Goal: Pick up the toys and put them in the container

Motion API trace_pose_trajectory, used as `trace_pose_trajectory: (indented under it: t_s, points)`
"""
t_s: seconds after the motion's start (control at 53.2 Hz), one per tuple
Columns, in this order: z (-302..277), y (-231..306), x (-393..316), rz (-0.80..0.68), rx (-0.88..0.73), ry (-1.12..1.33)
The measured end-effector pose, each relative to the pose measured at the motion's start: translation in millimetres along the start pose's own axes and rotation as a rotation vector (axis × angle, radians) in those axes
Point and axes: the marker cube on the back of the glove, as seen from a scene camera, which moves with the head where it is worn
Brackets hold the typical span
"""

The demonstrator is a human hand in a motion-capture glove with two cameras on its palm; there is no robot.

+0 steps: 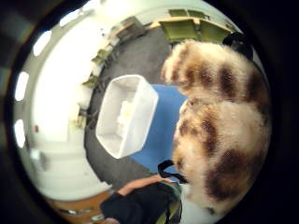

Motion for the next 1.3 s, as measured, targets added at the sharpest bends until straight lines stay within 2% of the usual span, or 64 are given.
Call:
trace_pose_trajectory:
  t_s: [0.056, 0.15, 0.226, 0.338, 0.414, 0.47, 0.564, 0.639, 0.752, 0.827, 0.978, 1.091, 1.203, 1.297]
  points:
    - [-13.5, -8.4, -40.4, -0.047, 0.024, -0.01]
    - [-24.6, -10.7, -129.6, -0.293, 0.043, -0.093]
    - [-17.9, -14.2, -167.2, -0.429, 0.056, -0.077]
    - [-3.5, -29.4, -213.4, -0.275, 0.048, -0.042]
    - [8.8, -29.3, -235.3, -0.376, 0.052, -0.007]
    - [17.0, -31.6, -248.5, -0.368, 0.041, -0.028]
    - [31.8, -38.2, -230.7, -0.395, -0.032, -0.118]
    - [43.0, -29.9, -263.0, -0.307, -0.167, -0.11]
    - [54.8, -33.9, -242.6, -0.205, -0.212, -0.058]
    - [53.0, -22.8, -243.0, -0.31, -0.199, -0.095]
    - [47.1, -18.2, -153.8, -0.326, -0.11, 0.006]
    - [38.3, 1.6, -81.5, -0.323, -0.111, -0.033]
    - [36.0, 16.5, -5.5, -0.112, -0.098, 0.009]
    - [38.1, 38.7, 87.1, 0.059, -0.092, 0.052]
